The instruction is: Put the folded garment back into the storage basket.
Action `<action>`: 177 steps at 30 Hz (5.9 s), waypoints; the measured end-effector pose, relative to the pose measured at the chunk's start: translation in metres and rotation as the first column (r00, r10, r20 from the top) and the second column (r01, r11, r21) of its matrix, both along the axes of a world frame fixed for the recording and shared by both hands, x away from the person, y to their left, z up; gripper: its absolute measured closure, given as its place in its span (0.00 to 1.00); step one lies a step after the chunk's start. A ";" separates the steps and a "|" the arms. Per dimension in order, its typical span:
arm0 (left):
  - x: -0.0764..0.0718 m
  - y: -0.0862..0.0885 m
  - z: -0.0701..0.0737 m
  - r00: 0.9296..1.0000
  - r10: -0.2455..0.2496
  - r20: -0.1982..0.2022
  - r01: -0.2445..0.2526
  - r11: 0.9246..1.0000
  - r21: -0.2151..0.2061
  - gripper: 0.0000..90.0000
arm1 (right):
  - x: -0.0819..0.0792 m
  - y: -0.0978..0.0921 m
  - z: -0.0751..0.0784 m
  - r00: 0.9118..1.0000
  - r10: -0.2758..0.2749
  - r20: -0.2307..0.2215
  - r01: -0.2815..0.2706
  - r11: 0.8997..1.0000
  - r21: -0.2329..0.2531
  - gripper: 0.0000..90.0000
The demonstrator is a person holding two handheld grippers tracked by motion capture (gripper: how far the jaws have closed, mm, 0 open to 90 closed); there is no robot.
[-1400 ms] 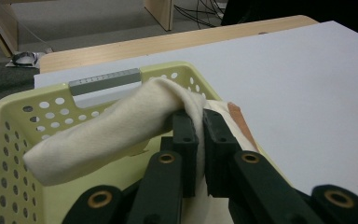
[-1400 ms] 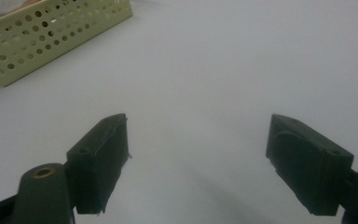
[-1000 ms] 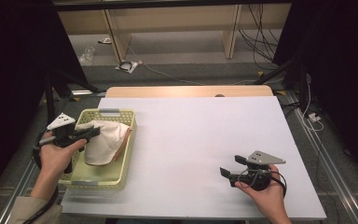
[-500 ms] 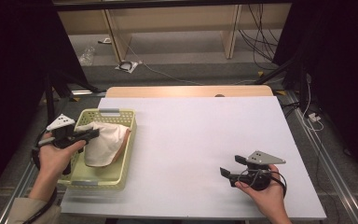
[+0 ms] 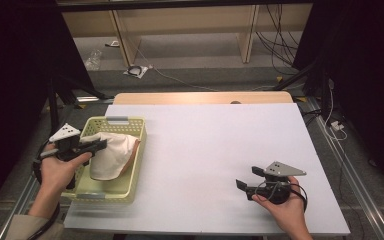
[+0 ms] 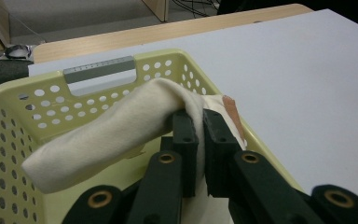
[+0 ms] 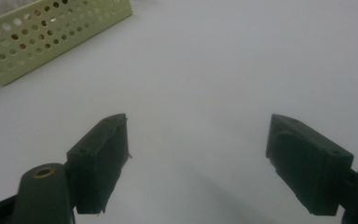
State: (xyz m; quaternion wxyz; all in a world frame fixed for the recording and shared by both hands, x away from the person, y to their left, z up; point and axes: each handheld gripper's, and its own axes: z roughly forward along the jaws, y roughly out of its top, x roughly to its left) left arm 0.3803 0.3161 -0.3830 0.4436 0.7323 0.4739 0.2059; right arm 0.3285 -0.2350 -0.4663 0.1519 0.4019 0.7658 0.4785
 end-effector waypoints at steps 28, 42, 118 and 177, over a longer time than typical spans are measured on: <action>0.036 0.015 -0.041 0.972 0.046 -0.228 -0.043 0.999 0.017 0.93 | 0.001 0.000 0.000 1.000 -0.002 -0.005 0.002 1.000 -0.009 0.24; 0.048 0.020 -0.056 0.929 0.130 -0.346 -0.095 0.989 0.116 0.91 | 0.001 0.001 0.000 1.000 -0.001 -0.004 0.001 1.000 -0.011 0.24; 0.072 0.004 -0.086 0.886 0.265 -0.380 -0.113 0.920 0.376 1.00 | 0.002 0.003 -0.001 1.000 0.007 -0.009 -0.007 1.000 -0.020 0.25; 0.048 -0.017 -0.075 0.898 0.094 -0.430 0.059 0.942 0.330 0.96 | 0.003 0.004 -0.001 1.000 0.012 -0.006 -0.012 1.000 -0.021 0.25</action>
